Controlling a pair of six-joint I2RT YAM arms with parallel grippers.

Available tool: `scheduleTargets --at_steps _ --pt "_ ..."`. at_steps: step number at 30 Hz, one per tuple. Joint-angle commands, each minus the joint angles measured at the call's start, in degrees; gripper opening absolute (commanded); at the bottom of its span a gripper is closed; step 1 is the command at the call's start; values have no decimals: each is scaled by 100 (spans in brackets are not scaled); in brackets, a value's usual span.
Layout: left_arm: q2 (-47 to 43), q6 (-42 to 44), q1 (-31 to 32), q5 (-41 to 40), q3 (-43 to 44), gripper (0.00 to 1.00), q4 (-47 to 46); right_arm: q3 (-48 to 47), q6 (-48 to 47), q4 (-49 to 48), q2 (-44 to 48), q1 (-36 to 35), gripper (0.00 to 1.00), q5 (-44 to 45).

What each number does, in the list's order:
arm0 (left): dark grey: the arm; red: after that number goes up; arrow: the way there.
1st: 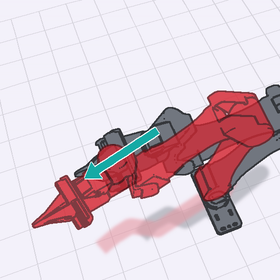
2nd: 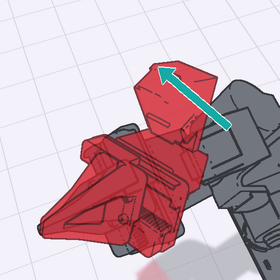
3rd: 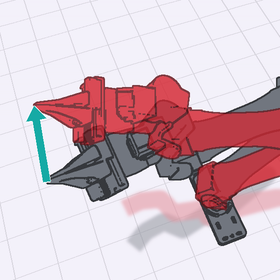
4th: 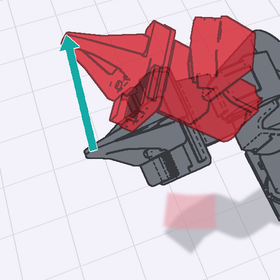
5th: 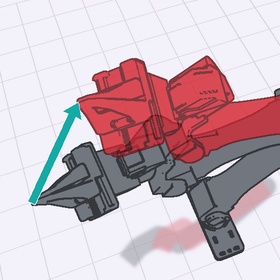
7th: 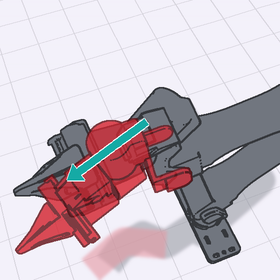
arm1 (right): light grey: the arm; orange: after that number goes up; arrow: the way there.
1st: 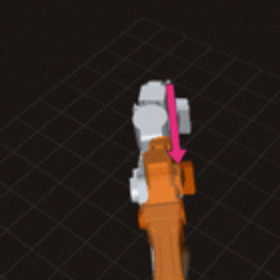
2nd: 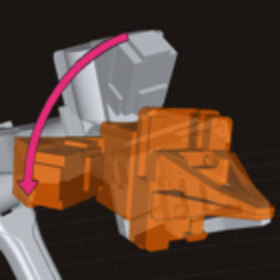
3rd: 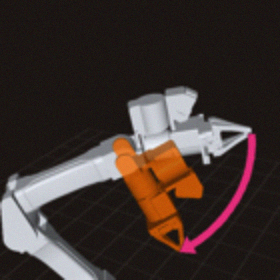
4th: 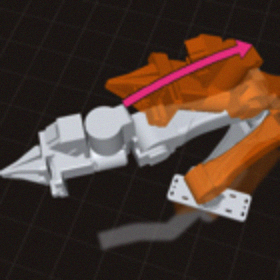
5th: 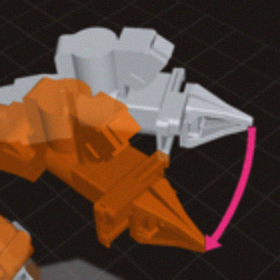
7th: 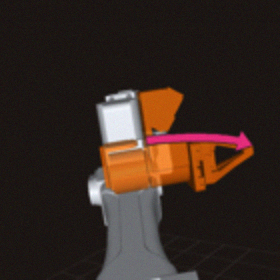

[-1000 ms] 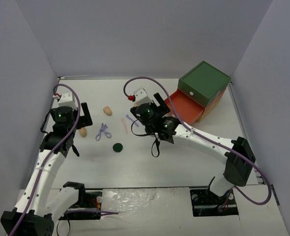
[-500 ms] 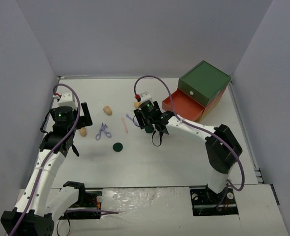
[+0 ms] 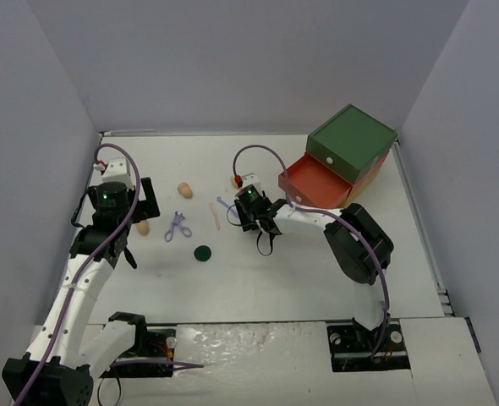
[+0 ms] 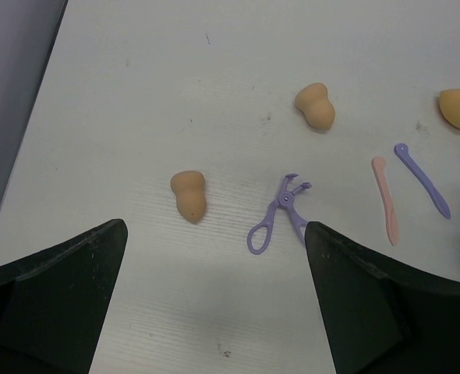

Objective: Organize the makeup

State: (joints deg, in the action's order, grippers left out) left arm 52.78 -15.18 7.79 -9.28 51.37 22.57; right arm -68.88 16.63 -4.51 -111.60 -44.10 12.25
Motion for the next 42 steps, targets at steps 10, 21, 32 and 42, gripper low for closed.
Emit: scheduleTargets --at_steps 10,21,32,42 --pt "46 24 -58 -13 339 97 -192 264 99 -535 -136 149 7 -1" --pt "57 23 -67 -30 338 97 -183 -347 -632 372 1625 -68 0 964" --pt "57 13 -67 -13 336 97 -176 -499 -969 753 2329 1474 4 858" --pt "74 15 -67 -5 346 97 -183 -831 -1037 740 2077 1897 39 363"
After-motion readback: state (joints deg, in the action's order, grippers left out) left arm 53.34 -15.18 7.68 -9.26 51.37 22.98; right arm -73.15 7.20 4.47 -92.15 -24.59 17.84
